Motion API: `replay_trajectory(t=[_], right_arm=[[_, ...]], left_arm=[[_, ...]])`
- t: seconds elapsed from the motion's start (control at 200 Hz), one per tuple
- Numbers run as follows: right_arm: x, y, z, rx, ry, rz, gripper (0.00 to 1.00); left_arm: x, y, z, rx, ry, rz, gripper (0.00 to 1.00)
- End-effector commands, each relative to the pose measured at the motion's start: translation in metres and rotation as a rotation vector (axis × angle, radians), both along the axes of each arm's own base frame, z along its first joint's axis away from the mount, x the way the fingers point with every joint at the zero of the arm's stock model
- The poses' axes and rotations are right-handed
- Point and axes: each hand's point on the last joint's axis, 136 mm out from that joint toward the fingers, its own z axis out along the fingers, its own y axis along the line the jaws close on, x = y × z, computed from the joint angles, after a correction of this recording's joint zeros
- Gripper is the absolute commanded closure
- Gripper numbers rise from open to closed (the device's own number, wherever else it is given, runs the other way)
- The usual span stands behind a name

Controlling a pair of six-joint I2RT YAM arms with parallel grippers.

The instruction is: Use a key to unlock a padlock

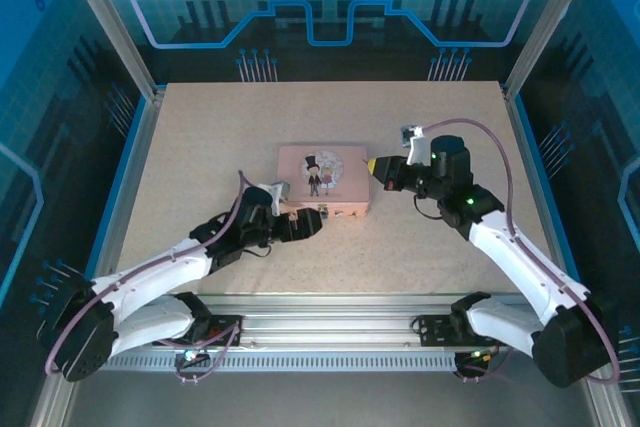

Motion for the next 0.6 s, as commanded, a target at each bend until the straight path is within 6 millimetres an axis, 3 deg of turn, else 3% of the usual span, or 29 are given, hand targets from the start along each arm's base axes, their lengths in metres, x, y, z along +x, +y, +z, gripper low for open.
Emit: replay_trajectory(t=[0.0, 0.22, 0.595], right_arm=[[0.019, -0.004, 0.009, -0.064, -0.05, -0.02, 1.0], [0.063, 0.005, 0.002, -0.145, -0.052, -0.029, 1.0], [0.14, 0.027, -0.031, -0.229, -0.008, -0.029, 1.0]], left_arm=[[0.014, -0.006, 0.0, 0.01, -0.122, 0.024, 0.01], [0.029, -0.023, -0.008, -0.006, -0.286, -0.008, 0.01], [0.048, -0.042, -0.031, 0.073, -0.476, -0.054, 0.01]])
